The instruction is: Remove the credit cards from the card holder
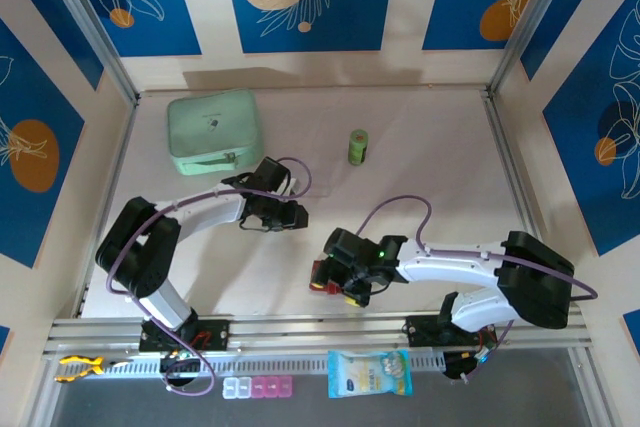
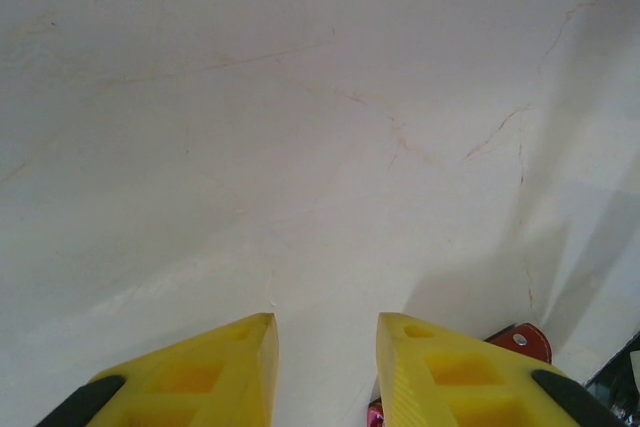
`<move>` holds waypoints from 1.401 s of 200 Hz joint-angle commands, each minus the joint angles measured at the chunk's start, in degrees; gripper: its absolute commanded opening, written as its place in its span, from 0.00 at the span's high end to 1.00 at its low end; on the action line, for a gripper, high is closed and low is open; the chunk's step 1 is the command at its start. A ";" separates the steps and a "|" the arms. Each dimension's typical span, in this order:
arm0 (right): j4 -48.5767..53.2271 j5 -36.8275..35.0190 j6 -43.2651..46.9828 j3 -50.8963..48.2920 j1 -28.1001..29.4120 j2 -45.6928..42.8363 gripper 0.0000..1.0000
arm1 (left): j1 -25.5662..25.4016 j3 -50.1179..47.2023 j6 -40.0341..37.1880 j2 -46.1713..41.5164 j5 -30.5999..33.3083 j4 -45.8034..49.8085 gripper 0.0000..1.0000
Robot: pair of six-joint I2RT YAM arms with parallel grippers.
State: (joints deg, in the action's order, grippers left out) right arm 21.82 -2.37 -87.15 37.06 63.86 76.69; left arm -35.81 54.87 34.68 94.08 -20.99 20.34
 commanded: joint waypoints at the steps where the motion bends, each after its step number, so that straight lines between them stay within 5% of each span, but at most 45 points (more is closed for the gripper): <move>1: 0.15 -0.09 1.90 0.35 -1.70 0.01 0.16 | -0.27 -0.15 0.88 -2.14 -0.45 -0.03 0.67; 74: -8.35 4.74 11.90 1.49 -12.18 3.61 0.15 | -0.31 -0.73 0.60 -4.57 0.77 2.45 0.61; 124: -15.81 12.42 19.06 4.13 -16.55 6.74 0.16 | -1.03 -1.08 -0.30 -5.58 1.55 4.78 0.47; 197: 6.43 5.13 25.00 2.11 -27.95 -9.46 0.17 | -12.48 4.43 3.38 -3.18 16.88 16.85 0.07; 280: 14.40 11.72 32.58 0.23 -44.50 -22.84 0.17 | -24.67 15.50 9.80 9.85 26.18 24.77 0.01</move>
State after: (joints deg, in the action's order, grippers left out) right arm 32.16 5.65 -57.84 38.09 21.23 55.59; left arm -58.70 67.11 42.65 100.31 1.13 39.40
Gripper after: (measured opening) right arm 0.835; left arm 0.989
